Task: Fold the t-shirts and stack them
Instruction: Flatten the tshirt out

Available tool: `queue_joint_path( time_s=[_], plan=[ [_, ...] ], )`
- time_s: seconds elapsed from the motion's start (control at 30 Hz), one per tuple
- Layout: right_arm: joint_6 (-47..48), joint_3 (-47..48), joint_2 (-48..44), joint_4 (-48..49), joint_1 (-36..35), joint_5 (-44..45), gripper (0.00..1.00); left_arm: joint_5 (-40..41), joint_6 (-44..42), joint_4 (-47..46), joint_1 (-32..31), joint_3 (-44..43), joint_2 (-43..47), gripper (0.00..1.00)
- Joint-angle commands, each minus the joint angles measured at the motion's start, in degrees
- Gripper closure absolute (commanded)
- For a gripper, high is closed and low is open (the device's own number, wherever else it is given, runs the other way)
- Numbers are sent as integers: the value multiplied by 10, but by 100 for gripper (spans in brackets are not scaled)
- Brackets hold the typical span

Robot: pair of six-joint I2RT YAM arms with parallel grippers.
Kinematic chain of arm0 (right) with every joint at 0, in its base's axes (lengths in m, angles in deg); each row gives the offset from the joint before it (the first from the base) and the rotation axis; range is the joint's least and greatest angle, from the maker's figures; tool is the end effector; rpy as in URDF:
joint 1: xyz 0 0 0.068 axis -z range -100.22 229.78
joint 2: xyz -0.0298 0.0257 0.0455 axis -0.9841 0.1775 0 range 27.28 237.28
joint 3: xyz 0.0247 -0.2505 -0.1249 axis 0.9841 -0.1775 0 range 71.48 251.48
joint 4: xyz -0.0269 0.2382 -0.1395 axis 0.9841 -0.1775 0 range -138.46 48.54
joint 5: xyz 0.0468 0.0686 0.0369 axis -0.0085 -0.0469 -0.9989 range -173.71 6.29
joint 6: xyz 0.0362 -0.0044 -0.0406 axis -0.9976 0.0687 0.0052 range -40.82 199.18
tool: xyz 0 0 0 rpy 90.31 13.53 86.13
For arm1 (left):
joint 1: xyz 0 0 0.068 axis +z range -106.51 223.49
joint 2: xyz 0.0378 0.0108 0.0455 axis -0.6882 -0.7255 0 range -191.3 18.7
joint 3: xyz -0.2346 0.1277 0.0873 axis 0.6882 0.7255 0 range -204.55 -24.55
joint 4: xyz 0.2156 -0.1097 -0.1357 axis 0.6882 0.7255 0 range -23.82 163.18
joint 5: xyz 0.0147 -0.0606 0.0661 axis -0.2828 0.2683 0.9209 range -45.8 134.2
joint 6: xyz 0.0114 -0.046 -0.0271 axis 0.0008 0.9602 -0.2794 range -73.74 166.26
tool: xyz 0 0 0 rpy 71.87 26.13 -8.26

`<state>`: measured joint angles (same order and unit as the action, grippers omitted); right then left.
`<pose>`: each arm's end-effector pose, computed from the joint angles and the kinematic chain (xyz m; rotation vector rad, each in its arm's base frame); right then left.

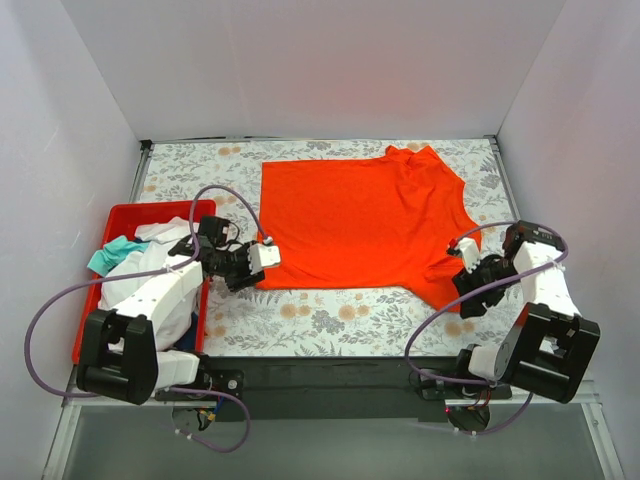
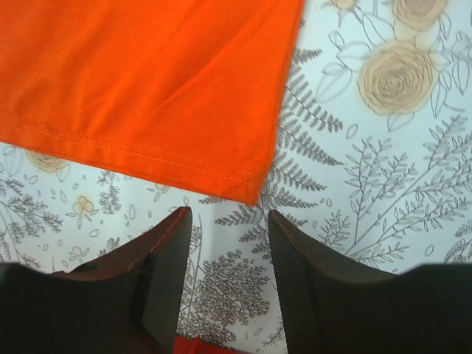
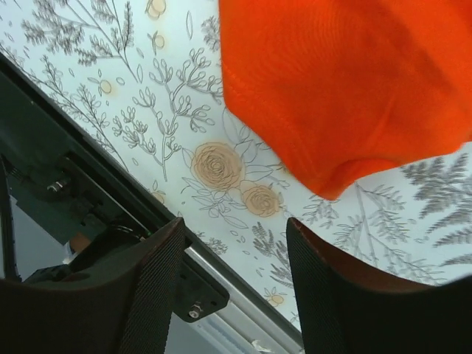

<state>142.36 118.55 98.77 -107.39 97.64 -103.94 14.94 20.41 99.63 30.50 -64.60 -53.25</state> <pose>0.1906 -0.0481 0.2100 -1.1117 2.6677 0.3974 0.2237 -0.0700 0.1889 1.0030 2.3996 -0.6101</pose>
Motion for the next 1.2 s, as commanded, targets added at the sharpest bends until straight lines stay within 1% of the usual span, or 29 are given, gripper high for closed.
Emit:
queue_joint_path(
  time_s=[0.0, 0.07, 0.1, 0.13, 0.17, 0.23, 0.27, 0.33, 0.37, 0.4, 0.43, 0.47, 0.5, 0.53, 0.63, 0.67, 0.8, 0.9, 1.0, 1.03, 1.1, 1.17],
  plan=[
    [15, 84, 30, -28, -1, -41, 37, -43, 60, -1, 3, -74, -11, 55],
    [-10, 130, 71, -31, -1, -73, 44, -78, 100, 2, 2, -99, -28, 54],
    [-19, 138, 82, -34, -3, -80, 47, -91, 109, 5, -2, -118, -34, 54],
    [-24, 144, 89, -36, -6, -82, 54, -95, 116, 7, -7, -123, -36, 54],
    [-26, 143, 95, -36, -23, -79, 58, -96, 126, 7, -15, -125, -38, 55],
    [-46, 135, 90, -25, -47, -68, 60, -94, 141, -1, -31, -122, -40, 55],
    [-64, 130, 82, 5, -72, -49, 60, -91, 153, -21, -32, -120, -49, 55],
    [-109, 126, 80, 43, -87, -31, 60, -61, 198, -41, -36, -127, -69, 55],
    [-124, 130, 85, 81, -89, -17, 60, -47, 212, -52, -37, -136, -99, 55],
    [-139, 144, 95, 97, -89, -8, 60, -33, 248, -55, -37, -146, -121, 55],
    [-150, 153, 122, 109, -89, 2, 62, 0, 265, -54, -37, -162, -142, 56],
    [-166, 163, 139, 125, -89, 17, 64, 15, 286, -46, -39, -191, -160, 57],
    [-176, 171, 157, 135, -89, 26, 66, 25, 304, -40, -39, -206, -197, 58],
    [-183, 182, 188, 146, -89, 36, 67, 40, 309, -35, -39, -215, -209, 59],
    [-208, 200, 243, 188, -93, 72, 71, 64, 309, -26, -48, -224, -249, 59],
    [-210, 202, 254, 201, -96, 91, 73, 90, 307, -23, -51, -221, -256, 59],
    [-213, 184, 287, 218, -104, 129, 75, 133, 309, -9, -68, -201, -279, 61],
    [-201, 133, 278, 219, -107, 156, 78, 152, 303, 7, -76, -175, -275, 63],
    [-187, 67, 238, 215, -107, 181, 79, 175, 295, 22, -83, -145, -256, 64],
    [-173, 50, 210, 209, -111, 192, 79, 177, 294, 31, -84, -141, -249, 63],
    [-156, 6, 178, 190, -117, 193, 79, 163, 291, 70, -85, -136, -229, 64],
    [-131, -4, 137, 140, -124, 163, 79, 154, 283, 106, -87, -129, -202, 64]
  ],
)
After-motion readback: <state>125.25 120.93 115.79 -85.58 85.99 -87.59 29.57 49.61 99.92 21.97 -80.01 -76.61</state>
